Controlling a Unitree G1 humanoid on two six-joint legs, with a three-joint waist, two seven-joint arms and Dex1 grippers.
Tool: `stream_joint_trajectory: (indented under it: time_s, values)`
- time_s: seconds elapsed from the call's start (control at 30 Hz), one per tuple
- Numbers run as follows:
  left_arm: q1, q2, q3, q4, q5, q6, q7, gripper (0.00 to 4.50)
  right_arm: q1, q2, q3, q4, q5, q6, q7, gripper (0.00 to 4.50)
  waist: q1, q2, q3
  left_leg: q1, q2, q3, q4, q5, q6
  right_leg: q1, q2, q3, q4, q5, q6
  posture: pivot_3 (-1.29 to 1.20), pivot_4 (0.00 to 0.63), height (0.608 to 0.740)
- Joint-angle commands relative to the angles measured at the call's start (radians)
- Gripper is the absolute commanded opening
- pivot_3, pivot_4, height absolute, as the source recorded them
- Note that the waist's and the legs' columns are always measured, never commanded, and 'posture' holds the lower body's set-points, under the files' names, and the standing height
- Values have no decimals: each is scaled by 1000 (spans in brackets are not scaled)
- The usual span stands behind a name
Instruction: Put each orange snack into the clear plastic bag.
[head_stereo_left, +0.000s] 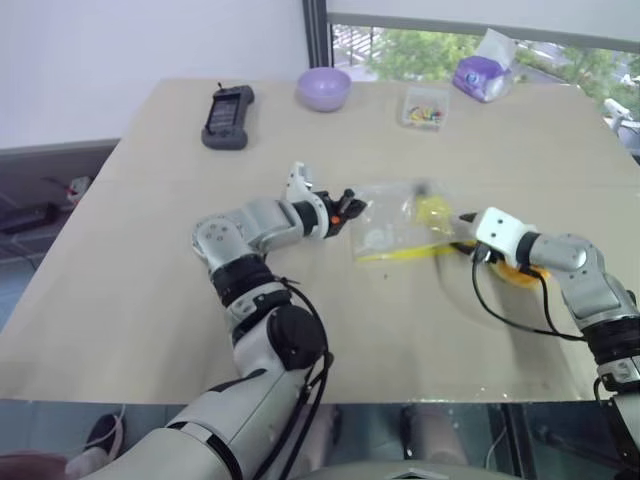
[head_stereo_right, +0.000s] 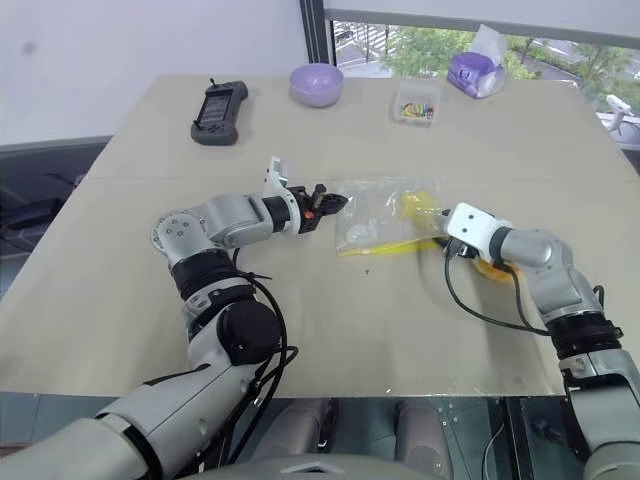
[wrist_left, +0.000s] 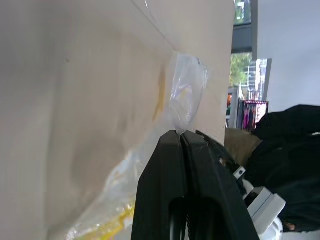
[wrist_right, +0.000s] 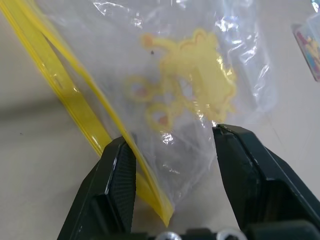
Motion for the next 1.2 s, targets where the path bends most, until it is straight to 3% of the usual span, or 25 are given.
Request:
stream_joint_trajectory:
  time_s: [0.03, 0.13, 0.23, 0.4, 0.5, 0.63, 0.73, 0.8, 0.9, 1.07, 1.2]
  values:
    - [16, -7, -26, -35, -23, 4, -20, 0, -7, -3, 12, 40, -14, -35, -1, 1242, -2, 0, 0, 0, 0, 0, 0, 0, 0, 0, 0, 0, 0, 0, 0, 0, 150, 740]
    - [24, 5, -33, -40, -11, 4, -29, 0, -1, -1, 6, 47, -6, -36, -9, 46, -2, 0, 0, 0, 0, 0, 1, 0, 0, 0, 0, 0, 1, 0, 0, 0, 150, 740]
    - [48, 23, -93, -56, 8, 4, -63, 0, 4, 4, 5, 47, -12, -48, -31, 46, -2, 0, 0, 0, 0, 0, 1, 0, 0, 0, 0, 0, 1, 0, 0, 0, 150, 740]
    - [128, 87, -316, -155, 32, -55, -182, 0, 0, -5, -10, -14, -4, -2, -31, 46, -3, 0, 0, 0, 0, 0, 1, 0, 0, 0, 0, 1, 1, 0, 0, 0, 150, 740]
    - [171, 138, -418, -189, 53, -103, -255, 783, -9, -18, -25, -95, 13, 69, -5, 0, -3, 0, 0, 0, 0, 1, 1, 0, 0, -1, 0, 1, 2, 0, 0, 0, 150, 740]
    - [247, 298, -661, -290, 100, -222, -443, 2403, -31, -30, -26, -201, 17, 183, 30, 0, -4, 1, 0, -1, 0, 1, 0, 0, 0, -3, 0, 2, 2, 0, 0, 0, 150, 740]
    - [315, 458, -802, -405, 106, -335, -655, 2403, -49, -34, -17, -267, 15, 258, 56, 0, -9, 1, 0, -2, 0, 5, -1, 0, 0, -7, 1, 7, 5, 0, -1, 0, 150, 740]
    - [369, 599, -918, -458, 196, -504, -796, 2403, -65, -35, -6, -302, 9, 306, 73, 0, -11, 2, 0, -2, 1, 6, -2, 0, 0, -9, 1, 9, 5, 0, -1, 0, 150, 740]
    - [408, 732, -1047, -475, 351, -758, -924, 2403, -86, -30, 2, -343, 7, 377, 91, 0, -8, 3, 0, -2, 2, 8, -3, 0, 0, -9, 1, 11, 5, 0, -1, 0, 150, 740]
    - [470, 824, -1173, -514, 518, -1118, -1109, 2403, -111, -21, 22, -379, 3, 482, 118, 0, 1, 3, 0, -3, 2, 7, -4, 0, 0, -9, 1, 10, 2, 0, -2, 0, 150, 740]
    - [499, 841, -1236, -522, 596, -1233, -1182, 2403, -143, -8, 41, -393, -8, 539, 115, 0, -2, 3, 1, -3, 2, 8, -5, 0, 1, -10, 0, 11, 1, 0, -2, 0, 150, 740]
